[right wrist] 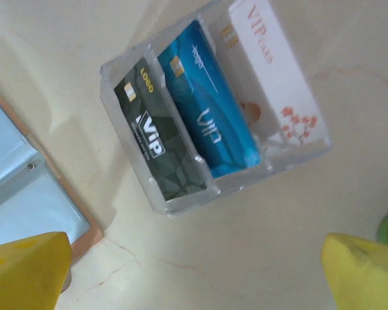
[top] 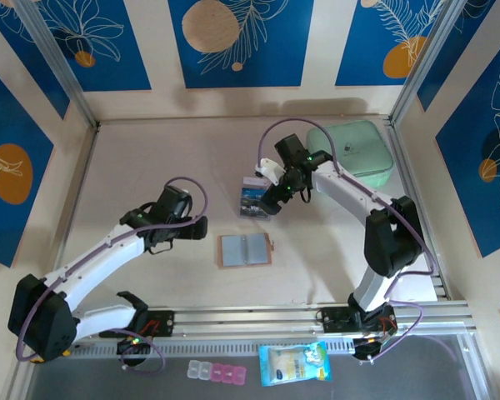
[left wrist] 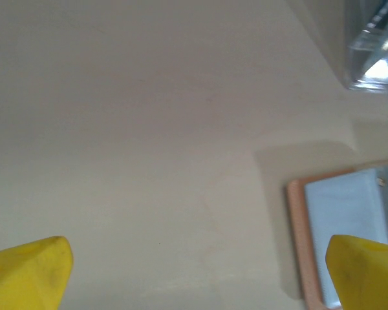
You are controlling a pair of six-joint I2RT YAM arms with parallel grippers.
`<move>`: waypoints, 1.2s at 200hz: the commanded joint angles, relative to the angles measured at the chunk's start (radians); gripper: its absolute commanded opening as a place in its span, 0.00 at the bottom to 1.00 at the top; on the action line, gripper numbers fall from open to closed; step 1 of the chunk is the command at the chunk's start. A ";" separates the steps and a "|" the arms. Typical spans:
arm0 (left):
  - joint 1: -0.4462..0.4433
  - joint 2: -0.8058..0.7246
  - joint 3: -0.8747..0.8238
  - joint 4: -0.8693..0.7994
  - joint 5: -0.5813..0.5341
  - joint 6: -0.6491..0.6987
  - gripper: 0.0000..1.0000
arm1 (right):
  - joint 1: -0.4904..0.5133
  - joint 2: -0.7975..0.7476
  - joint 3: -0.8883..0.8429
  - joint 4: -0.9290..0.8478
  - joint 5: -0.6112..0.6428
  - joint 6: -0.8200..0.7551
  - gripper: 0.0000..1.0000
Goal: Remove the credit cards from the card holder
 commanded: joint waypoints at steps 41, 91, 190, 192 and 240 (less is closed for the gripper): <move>0.036 -0.066 -0.090 0.127 -0.350 0.199 1.00 | -0.080 -0.220 -0.350 0.378 0.093 0.249 0.99; 0.056 -0.065 -0.201 0.393 -0.567 0.303 1.00 | -0.161 -0.298 -0.567 0.610 0.195 0.331 0.99; 0.264 0.191 -0.326 1.040 -0.390 0.536 0.99 | -0.329 -0.286 -0.775 1.088 0.194 0.410 0.99; 0.266 0.198 -0.327 1.055 -0.385 0.543 0.99 | -0.334 -0.285 -0.778 1.095 0.189 0.414 0.99; 0.319 0.317 -0.356 1.329 -0.297 0.596 0.99 | -0.417 -0.270 -0.824 1.256 0.134 0.450 0.99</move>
